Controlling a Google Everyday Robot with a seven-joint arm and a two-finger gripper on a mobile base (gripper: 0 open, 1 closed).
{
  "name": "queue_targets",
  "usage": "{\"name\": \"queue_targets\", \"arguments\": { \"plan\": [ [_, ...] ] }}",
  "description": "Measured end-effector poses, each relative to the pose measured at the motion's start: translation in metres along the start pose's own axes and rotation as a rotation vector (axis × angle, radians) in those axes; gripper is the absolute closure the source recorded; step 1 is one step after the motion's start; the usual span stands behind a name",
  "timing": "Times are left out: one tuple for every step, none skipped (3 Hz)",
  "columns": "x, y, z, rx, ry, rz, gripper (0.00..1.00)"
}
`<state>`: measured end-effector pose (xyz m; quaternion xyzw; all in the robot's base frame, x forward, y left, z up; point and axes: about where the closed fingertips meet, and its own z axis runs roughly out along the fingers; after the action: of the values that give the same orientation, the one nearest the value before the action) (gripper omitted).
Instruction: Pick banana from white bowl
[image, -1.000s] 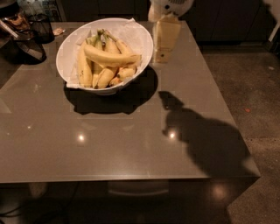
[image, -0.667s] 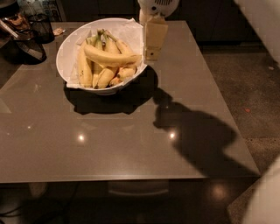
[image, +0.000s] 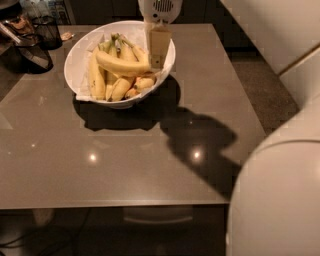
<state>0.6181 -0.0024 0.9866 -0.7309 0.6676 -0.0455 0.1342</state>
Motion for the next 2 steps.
{"name": "queue_targets", "arguments": {
  "plan": [
    [-0.010,-0.009,0.012,-0.010,0.009,-0.018,0.29],
    [-0.017,-0.014,0.022,-0.024,0.012,-0.029,0.25]
  ]
}}
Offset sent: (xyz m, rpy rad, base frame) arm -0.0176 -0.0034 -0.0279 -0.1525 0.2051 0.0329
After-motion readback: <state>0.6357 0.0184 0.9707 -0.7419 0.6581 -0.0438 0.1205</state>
